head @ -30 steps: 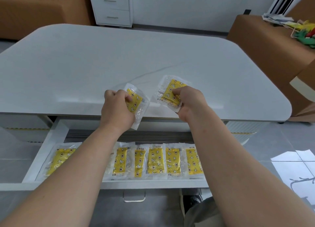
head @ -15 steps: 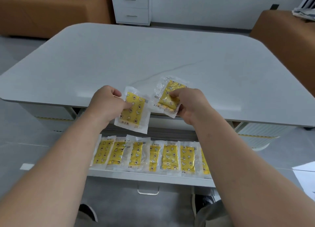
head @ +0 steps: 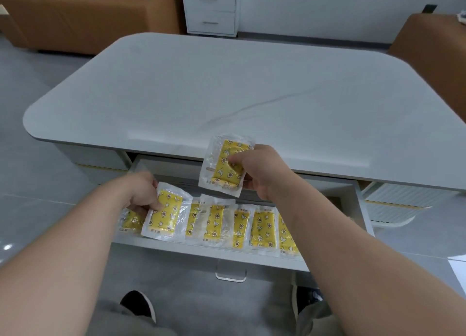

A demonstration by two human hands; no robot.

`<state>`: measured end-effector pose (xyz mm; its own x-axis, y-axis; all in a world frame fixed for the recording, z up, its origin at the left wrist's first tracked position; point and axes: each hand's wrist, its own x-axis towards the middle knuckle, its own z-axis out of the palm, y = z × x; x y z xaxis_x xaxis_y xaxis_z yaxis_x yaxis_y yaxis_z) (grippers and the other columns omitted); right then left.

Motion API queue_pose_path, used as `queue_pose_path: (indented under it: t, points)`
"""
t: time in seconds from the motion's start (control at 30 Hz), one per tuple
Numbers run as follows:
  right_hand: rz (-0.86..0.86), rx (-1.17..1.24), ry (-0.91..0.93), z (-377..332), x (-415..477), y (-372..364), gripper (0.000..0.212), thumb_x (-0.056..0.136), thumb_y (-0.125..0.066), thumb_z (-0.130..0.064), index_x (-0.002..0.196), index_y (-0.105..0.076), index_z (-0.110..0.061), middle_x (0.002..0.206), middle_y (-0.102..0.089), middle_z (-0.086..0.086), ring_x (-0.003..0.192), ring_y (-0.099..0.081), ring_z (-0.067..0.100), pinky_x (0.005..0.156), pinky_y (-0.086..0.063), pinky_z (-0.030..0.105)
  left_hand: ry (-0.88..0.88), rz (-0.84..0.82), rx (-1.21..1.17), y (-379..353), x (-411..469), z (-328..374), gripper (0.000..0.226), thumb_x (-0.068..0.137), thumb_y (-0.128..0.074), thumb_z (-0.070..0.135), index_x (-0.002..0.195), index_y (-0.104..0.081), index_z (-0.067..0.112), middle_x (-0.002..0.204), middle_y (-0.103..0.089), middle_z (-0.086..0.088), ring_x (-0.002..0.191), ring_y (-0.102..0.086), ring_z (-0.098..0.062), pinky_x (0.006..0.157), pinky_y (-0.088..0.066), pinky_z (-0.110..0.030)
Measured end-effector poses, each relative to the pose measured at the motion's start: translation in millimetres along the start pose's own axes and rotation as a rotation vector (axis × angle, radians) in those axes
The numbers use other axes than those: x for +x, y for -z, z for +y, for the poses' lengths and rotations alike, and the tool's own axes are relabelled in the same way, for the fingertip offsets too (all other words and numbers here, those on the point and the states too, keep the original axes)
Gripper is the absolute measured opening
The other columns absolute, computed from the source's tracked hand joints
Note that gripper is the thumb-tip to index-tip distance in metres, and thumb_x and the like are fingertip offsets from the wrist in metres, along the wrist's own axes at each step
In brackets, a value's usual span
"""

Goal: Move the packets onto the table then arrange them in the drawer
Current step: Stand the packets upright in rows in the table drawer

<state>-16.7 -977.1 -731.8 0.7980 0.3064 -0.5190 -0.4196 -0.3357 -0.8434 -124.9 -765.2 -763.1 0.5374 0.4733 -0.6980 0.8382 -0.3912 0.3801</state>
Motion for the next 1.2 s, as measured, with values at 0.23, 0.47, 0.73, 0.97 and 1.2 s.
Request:
queue_pose_path:
  t: [0.23, 0.47, 0.73, 0.97, 1.2]
  points:
    - [-0.077, 0.026, -0.03, 5, 1, -11, 0.027, 0.089, -0.073, -0.004, 0.113, -0.062, -0.007, 0.105, -0.074, 0.014, 0.086, -0.076, 0.031, 0.077, -0.064, 0.047, -0.014, 0.055, 0.158, -4, 17, -13, 0.06, 0.081, -0.079, -0.001, 0.131, -0.047, 0.006, 0.097, -0.061, -0.012, 0.073, -0.069, -0.027, 0.068, -0.062, -0.039]
    - [-0.107, -0.002, -0.027, 9, 1, -18, 0.028, 0.087, -0.075, -0.007, 0.112, -0.065, -0.01, 0.104, -0.075, 0.01, 0.089, -0.075, 0.03, 0.084, -0.061, 0.05, -0.046, 0.123, 0.416, -11, 22, -17, 0.068, 0.07, -0.092, 0.027, 0.119, -0.049, 0.01, 0.103, -0.065, -0.007, 0.08, -0.071, -0.024, 0.078, -0.062, -0.038]
    - [-0.178, 0.001, -0.037, 7, -9, -21, 0.021, 0.094, -0.066, -0.003, 0.114, -0.063, -0.006, 0.103, -0.075, 0.014, 0.084, -0.076, 0.028, 0.064, -0.063, 0.038, -0.069, 0.133, 0.602, -18, 23, -19, 0.068, 0.076, -0.087, 0.035, 0.129, -0.05, 0.012, 0.121, -0.06, -0.006, 0.105, -0.059, -0.024, 0.081, -0.051, -0.032]
    - [-0.131, -0.224, -0.029, 22, -2, -38, 0.016, 0.088, -0.072, 0.0, 0.1, -0.062, -0.002, 0.11, -0.072, 0.023, 0.088, -0.072, 0.029, 0.07, -0.061, 0.036, -0.12, 0.326, 0.661, 15, 2, 11, 0.011, 0.084, -0.069, 0.009, 0.076, -0.061, 0.009, 0.075, -0.055, -0.003, 0.067, -0.055, -0.018, 0.056, -0.044, -0.028]
    - [-0.14, -0.468, -0.022, 63, 10, -68, 0.018, 0.089, -0.073, -0.007, 0.1, -0.061, 0.002, 0.1, -0.073, 0.019, 0.08, -0.071, 0.025, 0.082, -0.063, 0.047, -0.199, 0.376, 0.656, 17, -18, 28, 0.013, 0.085, -0.069, 0.01, 0.098, -0.068, 0.013, 0.1, -0.065, -0.004, 0.08, -0.058, -0.02, 0.064, -0.048, -0.029]
